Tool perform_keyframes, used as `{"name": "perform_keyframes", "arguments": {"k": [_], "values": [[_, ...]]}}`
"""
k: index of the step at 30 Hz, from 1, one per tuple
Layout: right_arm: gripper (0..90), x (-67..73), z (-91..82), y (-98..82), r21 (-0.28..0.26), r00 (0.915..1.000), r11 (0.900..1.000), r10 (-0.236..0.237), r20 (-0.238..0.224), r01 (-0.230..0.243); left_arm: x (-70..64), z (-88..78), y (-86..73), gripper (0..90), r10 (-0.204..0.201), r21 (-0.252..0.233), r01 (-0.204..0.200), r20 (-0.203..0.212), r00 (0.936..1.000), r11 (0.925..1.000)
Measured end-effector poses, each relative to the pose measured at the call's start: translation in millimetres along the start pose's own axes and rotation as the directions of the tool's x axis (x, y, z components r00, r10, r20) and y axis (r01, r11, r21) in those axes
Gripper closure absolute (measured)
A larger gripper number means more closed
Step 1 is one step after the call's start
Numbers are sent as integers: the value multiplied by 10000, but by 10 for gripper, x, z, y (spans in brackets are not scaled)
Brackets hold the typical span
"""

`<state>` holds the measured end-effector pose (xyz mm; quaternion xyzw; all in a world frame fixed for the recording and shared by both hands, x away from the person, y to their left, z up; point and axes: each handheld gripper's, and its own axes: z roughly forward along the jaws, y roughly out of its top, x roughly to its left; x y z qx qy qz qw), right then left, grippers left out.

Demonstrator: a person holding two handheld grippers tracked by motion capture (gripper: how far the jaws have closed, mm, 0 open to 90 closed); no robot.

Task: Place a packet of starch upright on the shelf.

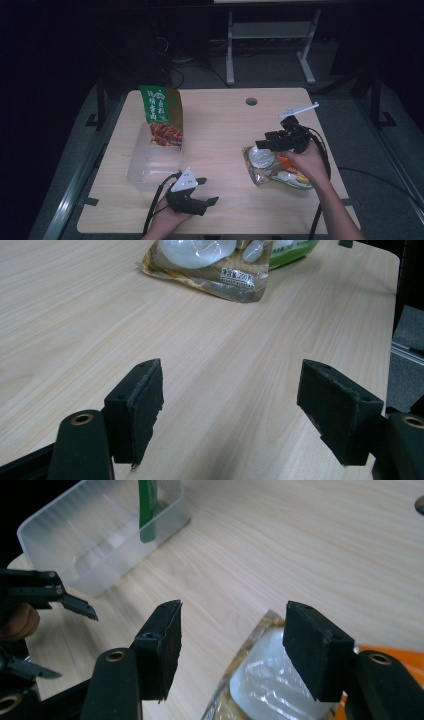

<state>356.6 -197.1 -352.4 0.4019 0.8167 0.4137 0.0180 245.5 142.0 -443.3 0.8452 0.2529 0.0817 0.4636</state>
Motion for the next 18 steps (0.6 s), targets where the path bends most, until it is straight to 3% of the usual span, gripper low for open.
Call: {"name": "perform_keyframes", "arguments": {"k": [18], "values": [[401, 43, -185, -528, 175, 9992, 9991, 379, 96, -380, -32, 12, -2, 262, 131, 53, -131, 1, 9999, 9999]]}}
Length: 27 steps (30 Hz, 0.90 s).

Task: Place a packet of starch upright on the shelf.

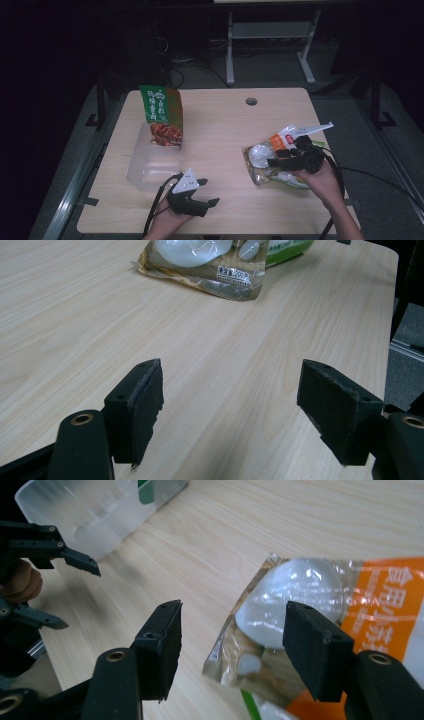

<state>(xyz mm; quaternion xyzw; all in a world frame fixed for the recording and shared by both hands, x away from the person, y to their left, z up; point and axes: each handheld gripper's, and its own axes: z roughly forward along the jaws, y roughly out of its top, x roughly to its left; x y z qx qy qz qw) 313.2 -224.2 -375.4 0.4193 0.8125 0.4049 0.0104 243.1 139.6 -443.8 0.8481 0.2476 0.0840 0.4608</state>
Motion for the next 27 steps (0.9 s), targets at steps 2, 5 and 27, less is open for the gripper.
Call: {"name": "perform_keyframes", "arguments": {"k": [2, 5, 27], "values": [[402, 10, -29, -63, 37, 10000, 10000, 81, 33, -81, -5, 1, 0, 262, -10, 4, 10, 3, 10000, 10000], [402, 16, -65, -165, 49, 9999, 9999, 152, 73, -153, -11, 8, -1, 262, 16, -7, -16, 5, 10000, 10000], [386, -204, -194, -533, -149, 9885, 9921, 1250, 854, -1242, -50, 38, -7, 263, 160, 82, -160, 85, 9998, 9998]]}}
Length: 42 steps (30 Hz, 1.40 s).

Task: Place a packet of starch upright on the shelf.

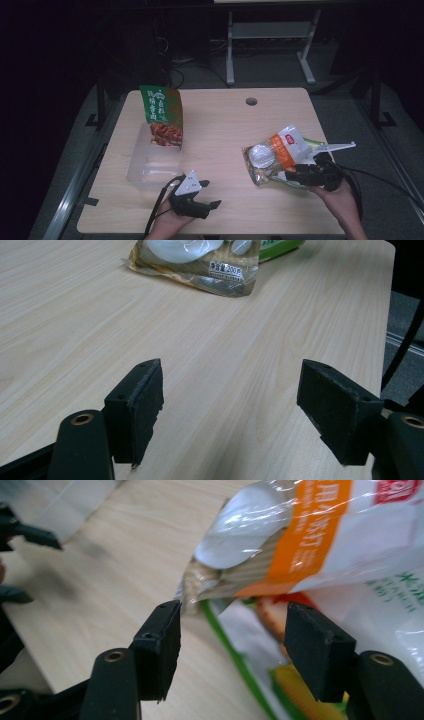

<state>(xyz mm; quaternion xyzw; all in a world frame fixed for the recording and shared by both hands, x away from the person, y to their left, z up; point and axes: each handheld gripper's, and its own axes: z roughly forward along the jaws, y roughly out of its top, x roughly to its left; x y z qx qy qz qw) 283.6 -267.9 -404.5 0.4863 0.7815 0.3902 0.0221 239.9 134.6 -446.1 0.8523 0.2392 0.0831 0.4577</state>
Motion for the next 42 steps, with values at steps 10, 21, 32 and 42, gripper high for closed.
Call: {"name": "perform_keyframes", "arguments": {"k": [10, 21, 32, 42], "values": [[408, -203, 200, 166, -68, 9964, 9969, 791, 320, -789, 16, -10, -5, 263, -87, -38, 87, -22, 10000, 10000], [761, -199, 373, 300, -447, 9955, 9965, 735, 605, -709, 32, 6, -6, 263, -153, -48, 153, 15, 9999, 9999], [890, 268, 354, 529, -431, 9887, 9879, -1483, 233, 1492, 44, 28, 20, 255, -258, -114, 258, 7, 9997, 9996], [899, 766, 331, 727, -434, 9157, 9161, -4002, -363, 3986, 80, 18, 89, 254, -307, -430, 310, 74, 9995, 9986]]}}
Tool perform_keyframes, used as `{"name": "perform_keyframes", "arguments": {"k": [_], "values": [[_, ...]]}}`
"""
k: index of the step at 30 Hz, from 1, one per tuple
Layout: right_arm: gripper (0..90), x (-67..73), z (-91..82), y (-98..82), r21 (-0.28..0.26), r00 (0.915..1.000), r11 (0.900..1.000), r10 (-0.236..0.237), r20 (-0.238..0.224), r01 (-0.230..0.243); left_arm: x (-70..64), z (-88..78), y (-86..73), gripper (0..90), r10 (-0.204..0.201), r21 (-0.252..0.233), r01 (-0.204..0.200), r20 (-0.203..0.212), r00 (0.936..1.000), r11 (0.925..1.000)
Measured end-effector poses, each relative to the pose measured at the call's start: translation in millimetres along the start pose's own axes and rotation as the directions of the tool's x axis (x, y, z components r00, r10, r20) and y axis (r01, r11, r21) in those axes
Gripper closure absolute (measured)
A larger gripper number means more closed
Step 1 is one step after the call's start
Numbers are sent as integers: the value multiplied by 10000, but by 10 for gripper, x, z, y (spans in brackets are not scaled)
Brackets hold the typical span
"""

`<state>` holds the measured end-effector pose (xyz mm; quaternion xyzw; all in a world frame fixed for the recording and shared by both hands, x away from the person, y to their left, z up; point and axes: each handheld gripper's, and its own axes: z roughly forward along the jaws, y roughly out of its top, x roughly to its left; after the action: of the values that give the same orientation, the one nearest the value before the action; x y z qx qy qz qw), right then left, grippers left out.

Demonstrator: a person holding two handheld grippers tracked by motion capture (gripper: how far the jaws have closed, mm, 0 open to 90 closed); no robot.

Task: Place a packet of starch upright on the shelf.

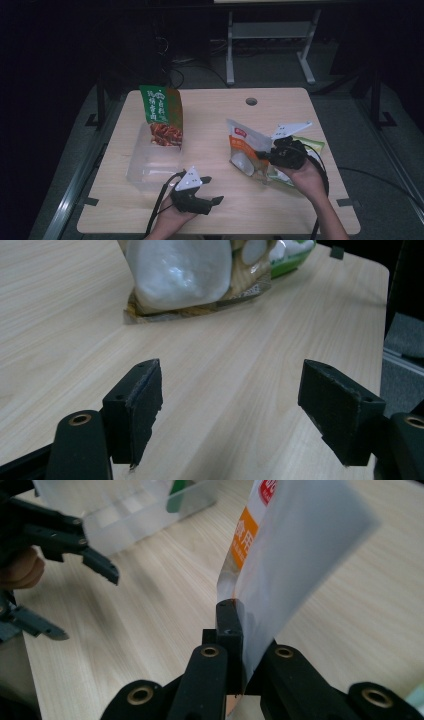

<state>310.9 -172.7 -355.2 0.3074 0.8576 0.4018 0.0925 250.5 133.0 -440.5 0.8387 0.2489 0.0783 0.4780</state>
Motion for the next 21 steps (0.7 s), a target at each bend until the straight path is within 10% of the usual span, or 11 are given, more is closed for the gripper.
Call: {"name": "perform_keyframes", "arguments": {"k": [9, 21], "values": [[898, 78, 0, -102, -793, 9889, 9935, -903, -1181, 812, 41, 44, 81, 234, -703, -497, 702, -15, 9975, 9963], [896, 174, -5, -195, -783, 9791, 9868, -1514, -1355, 1418, 183, 273, 345, 204, -834, -269, 827, -269, 9962, 9962]]}}
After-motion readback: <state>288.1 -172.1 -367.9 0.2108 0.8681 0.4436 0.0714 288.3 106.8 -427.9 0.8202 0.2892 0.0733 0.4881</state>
